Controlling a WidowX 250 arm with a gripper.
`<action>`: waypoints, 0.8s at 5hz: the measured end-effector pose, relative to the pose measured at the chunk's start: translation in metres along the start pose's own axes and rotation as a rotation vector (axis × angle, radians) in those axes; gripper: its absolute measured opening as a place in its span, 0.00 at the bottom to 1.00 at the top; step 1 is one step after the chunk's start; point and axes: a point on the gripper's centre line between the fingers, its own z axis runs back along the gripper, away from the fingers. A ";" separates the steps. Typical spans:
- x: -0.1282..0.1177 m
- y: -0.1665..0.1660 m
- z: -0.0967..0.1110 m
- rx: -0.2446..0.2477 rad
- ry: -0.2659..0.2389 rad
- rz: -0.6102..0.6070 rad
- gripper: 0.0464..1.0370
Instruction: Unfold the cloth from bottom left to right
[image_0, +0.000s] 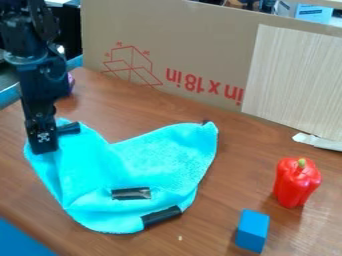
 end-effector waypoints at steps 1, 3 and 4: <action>0.002 0.000 0.022 0.043 -0.019 -0.007 0.97; 0.012 -0.003 0.022 -0.168 -0.101 -0.127 0.97; 0.012 -0.008 0.014 -0.360 -0.123 -0.052 0.97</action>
